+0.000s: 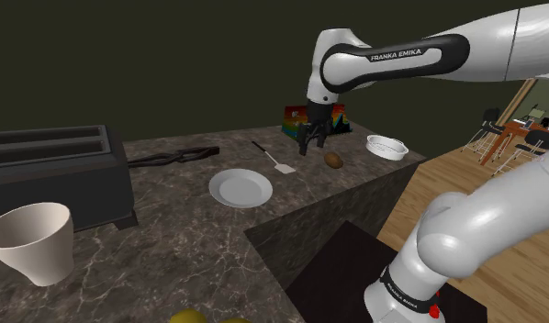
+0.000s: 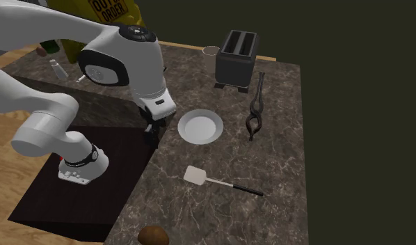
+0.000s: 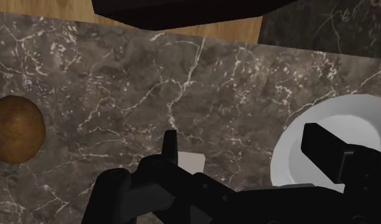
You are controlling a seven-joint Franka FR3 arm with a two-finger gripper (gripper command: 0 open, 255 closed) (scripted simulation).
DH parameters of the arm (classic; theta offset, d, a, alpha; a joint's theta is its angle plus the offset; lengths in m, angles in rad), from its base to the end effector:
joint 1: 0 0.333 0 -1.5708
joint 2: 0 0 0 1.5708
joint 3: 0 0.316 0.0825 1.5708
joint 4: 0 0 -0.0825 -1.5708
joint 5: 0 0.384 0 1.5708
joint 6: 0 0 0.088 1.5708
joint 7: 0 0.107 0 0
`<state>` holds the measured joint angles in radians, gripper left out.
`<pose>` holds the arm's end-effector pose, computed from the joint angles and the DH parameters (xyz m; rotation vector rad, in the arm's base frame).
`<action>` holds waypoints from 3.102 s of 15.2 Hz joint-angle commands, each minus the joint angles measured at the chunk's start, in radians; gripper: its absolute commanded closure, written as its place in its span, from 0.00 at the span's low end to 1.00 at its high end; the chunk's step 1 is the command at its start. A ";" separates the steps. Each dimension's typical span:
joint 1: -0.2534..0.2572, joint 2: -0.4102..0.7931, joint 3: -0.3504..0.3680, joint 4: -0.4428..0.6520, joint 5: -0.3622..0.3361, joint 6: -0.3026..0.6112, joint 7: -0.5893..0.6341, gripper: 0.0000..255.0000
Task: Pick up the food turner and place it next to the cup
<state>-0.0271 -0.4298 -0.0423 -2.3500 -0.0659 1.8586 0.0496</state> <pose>0.4123 -0.0349 0.4884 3.0922 -0.1454 -0.0961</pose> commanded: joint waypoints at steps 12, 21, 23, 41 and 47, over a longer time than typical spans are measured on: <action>-0.039 0.459 -0.058 0.265 0.046 0.279 -0.004 0.00; -0.071 0.723 -0.073 0.486 0.104 0.363 -0.021 0.00; -0.072 0.737 -0.072 0.478 0.106 0.385 -0.022 0.00; -0.073 0.764 -0.071 0.466 0.111 0.424 -0.025 1.00; -0.073 0.751 -0.072 0.475 0.109 0.401 -0.024 1.00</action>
<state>-0.0991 0.3282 -0.1130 -1.8767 0.0434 2.2687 0.0269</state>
